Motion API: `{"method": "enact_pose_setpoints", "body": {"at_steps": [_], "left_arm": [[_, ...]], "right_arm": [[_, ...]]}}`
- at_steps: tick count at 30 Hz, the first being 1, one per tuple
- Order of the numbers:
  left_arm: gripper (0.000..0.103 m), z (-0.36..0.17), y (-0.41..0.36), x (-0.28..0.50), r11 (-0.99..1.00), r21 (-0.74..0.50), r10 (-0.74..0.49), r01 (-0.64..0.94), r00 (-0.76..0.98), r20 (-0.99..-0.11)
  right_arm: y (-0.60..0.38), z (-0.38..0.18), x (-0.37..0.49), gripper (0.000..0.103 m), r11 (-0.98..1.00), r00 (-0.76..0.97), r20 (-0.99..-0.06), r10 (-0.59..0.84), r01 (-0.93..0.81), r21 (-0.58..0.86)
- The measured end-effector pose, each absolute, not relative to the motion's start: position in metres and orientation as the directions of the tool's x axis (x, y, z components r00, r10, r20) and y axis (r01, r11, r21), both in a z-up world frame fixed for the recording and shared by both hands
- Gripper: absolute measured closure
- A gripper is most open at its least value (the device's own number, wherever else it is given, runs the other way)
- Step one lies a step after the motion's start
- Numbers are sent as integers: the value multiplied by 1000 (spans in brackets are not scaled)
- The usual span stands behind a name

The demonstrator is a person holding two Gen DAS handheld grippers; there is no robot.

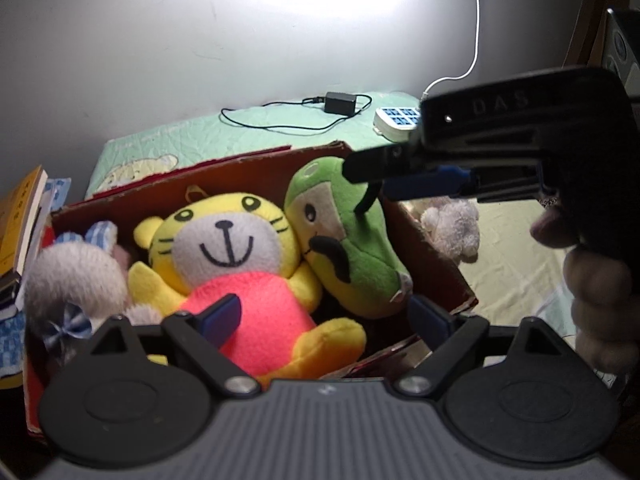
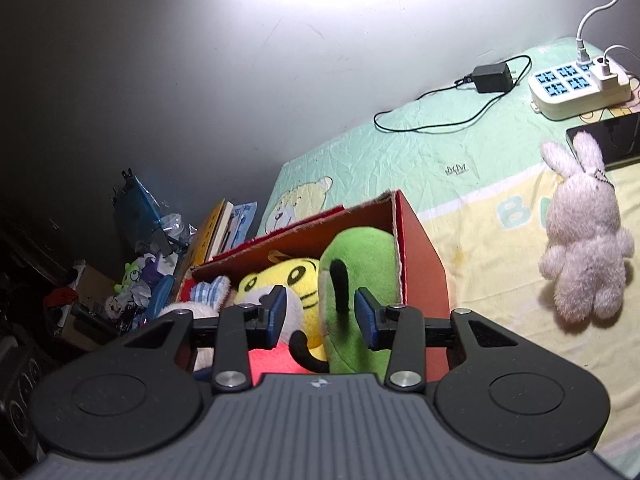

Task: Organize objects
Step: 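Lower the green plush into the red box and open the right gripper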

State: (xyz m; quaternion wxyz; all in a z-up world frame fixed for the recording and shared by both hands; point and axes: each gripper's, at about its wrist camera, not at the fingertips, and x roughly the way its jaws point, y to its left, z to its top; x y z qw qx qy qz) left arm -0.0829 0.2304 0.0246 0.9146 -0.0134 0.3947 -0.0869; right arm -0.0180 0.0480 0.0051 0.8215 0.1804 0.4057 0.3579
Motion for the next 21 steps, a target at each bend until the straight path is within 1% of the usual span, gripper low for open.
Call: {"method": "enact_pose_setpoints", "body": {"at_steps": [2,4,7,14,18,21], "left_arm": [[13,26,232,-86,984,-103,-173,142,675,-718],[13,27,232,-88,986,-101,-165,134,676,-718],[13,28,233,-91,988,-91,-149,121,677,-720],[13,28,232,-99,991,-83,-132,105,674,-727],[12,27,230,-100,993,-73,-114,88,668,-735],[11,25,230,-99,996,-68,-94,65,662,-744]], "right_arm": [[57,7,-17,55,679,421,-532,734,-455,576],[67,5,-17,53,693,431,-543,721,-464,552],[76,-3,-15,53,710,409,-583,702,-466,529],[74,-4,-20,53,717,391,-610,690,-489,497],[69,-6,-27,53,733,381,-642,665,-497,464],[56,-8,-31,53,727,376,-634,676,-482,490]]}}
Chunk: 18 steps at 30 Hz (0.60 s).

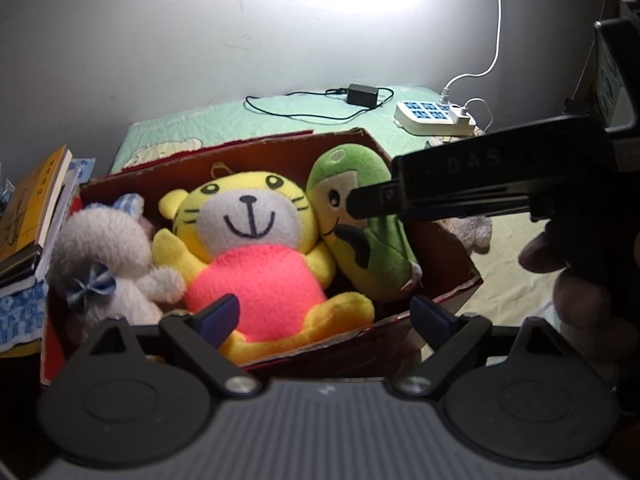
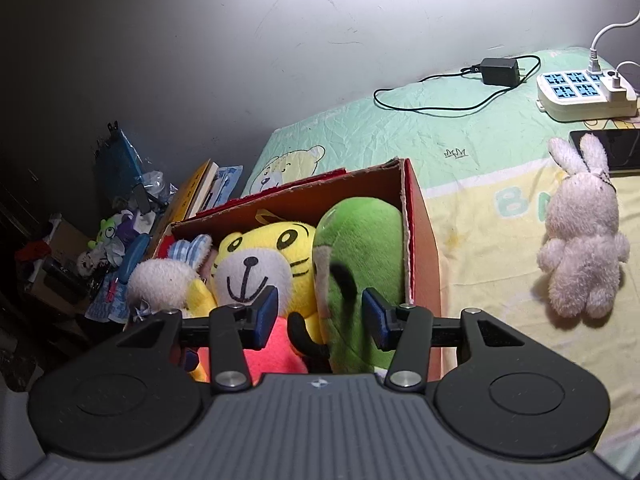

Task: Organize objects
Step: 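Lower the green plush into the red box and open the right gripper, then move the right tool toward the white rabbit plush with bead chain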

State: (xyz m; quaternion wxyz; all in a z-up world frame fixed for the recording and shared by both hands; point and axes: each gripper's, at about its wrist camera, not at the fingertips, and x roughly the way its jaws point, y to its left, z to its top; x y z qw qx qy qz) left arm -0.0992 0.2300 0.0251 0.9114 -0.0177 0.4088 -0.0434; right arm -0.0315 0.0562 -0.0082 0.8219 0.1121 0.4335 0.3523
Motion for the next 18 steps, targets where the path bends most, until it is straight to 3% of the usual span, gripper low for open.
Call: {"method": "enact_pose_setpoints", "body": {"at_steps": [6,18], "left_arm": [[10,27,222,-91,998,-58,-43,-2,638,-769],[10,50,176,-74,994,58,100,-88,618,-780]], "right_arm": [[29,-3,-39,56,702,376,-605,702,-511,496],[-41,3,-41,53,766,492,-599,632,-513,387]]}}
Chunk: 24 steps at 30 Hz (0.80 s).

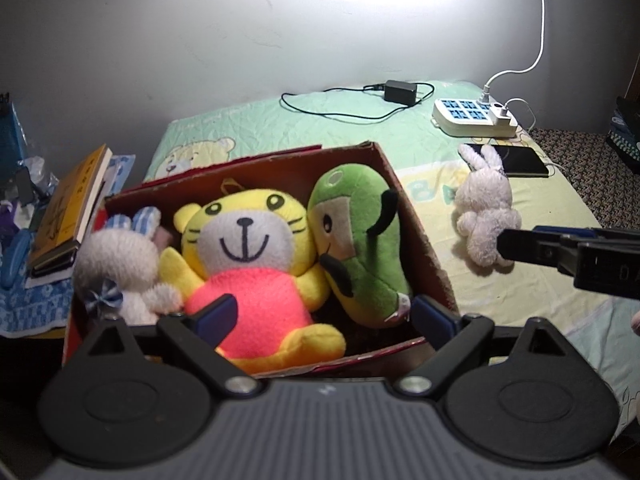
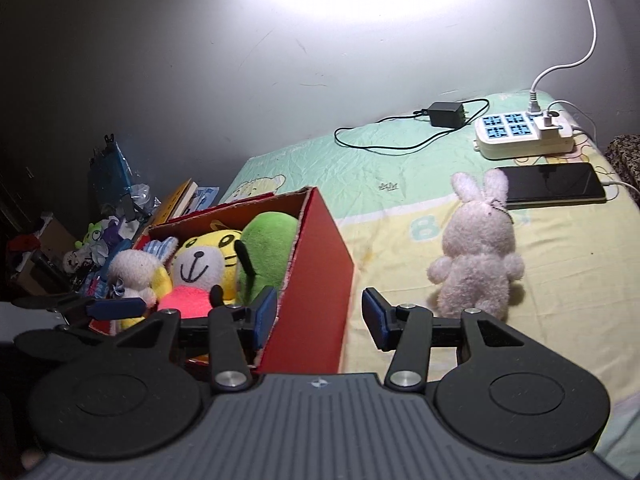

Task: Organize objects
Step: 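Move the right tool toward the white rabbit plush with bead chain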

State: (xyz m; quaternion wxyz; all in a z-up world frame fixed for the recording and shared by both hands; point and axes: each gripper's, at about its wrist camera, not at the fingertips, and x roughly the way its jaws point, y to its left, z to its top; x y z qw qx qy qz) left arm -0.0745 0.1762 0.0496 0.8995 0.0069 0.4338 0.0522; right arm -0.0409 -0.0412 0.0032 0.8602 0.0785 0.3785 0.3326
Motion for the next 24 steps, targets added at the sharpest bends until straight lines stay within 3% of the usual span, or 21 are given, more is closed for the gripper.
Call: {"method": "enact_pose_setpoints", "body": {"at_steps": [24], "left_arm": [[8,53,52,-36,996,88,58,22,597,-801]], "right_arm": [[-166,-16,-33,53,876,557,-676,482,-327,356]]}}
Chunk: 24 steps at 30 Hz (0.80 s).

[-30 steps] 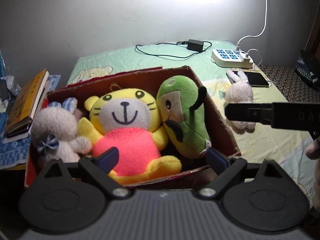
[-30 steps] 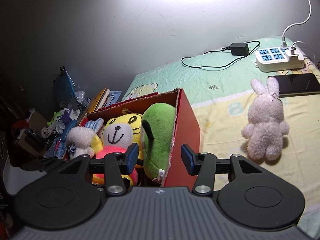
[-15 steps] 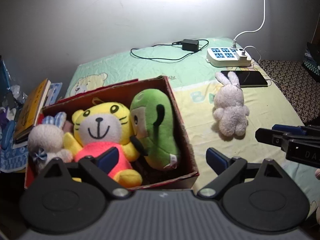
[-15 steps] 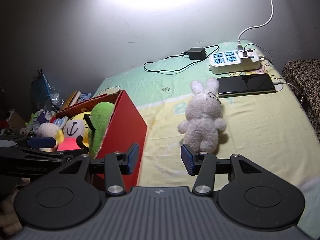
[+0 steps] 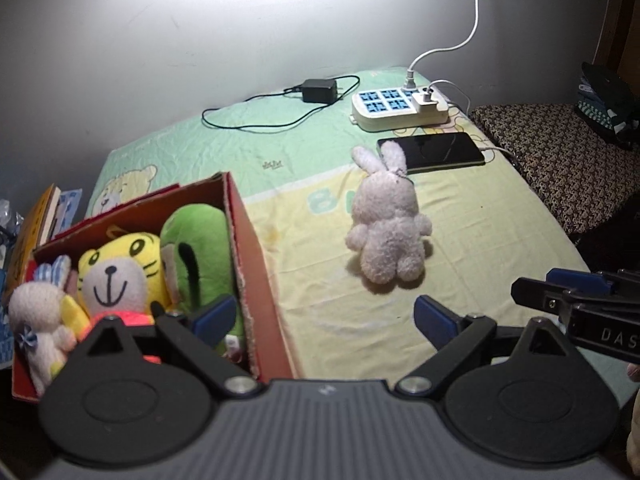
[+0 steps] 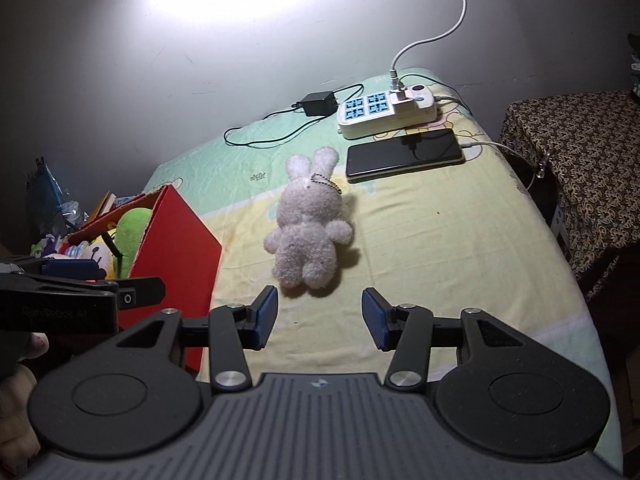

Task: Organize objects
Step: 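Move the right tool toward the white rabbit plush with bead chain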

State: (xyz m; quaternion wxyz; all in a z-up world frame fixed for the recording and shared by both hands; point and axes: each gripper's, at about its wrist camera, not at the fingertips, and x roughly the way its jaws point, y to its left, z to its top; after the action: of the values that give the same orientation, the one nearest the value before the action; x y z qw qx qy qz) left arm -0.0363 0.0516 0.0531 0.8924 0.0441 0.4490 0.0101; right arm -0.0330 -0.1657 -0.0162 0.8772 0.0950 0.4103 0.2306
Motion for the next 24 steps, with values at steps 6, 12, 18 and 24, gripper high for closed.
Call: {"method": "enact_pose_setpoints", "body": {"at_steps": [6,12,18,24], "left_arm": [[6,43,26,-26,993,101,43,69,578,-815],[6,25,16,-19,991,81,11,102,557,-830],[7,-4,12,-17,990,66,-12,128,535,-845],[10,-20,10,-8,987,33,-57,155,540,-840]], "right_arm": [[-182,-26,-27,53,896,551,-707,443,-277,346],[-192,-34,-22,53,897,533,-721,442,-252,364],[-200,-52,-9,55,859,473,-720,508,-217,464],[-191,-56,17,59,800,429,-678,596,-247,547]]}}
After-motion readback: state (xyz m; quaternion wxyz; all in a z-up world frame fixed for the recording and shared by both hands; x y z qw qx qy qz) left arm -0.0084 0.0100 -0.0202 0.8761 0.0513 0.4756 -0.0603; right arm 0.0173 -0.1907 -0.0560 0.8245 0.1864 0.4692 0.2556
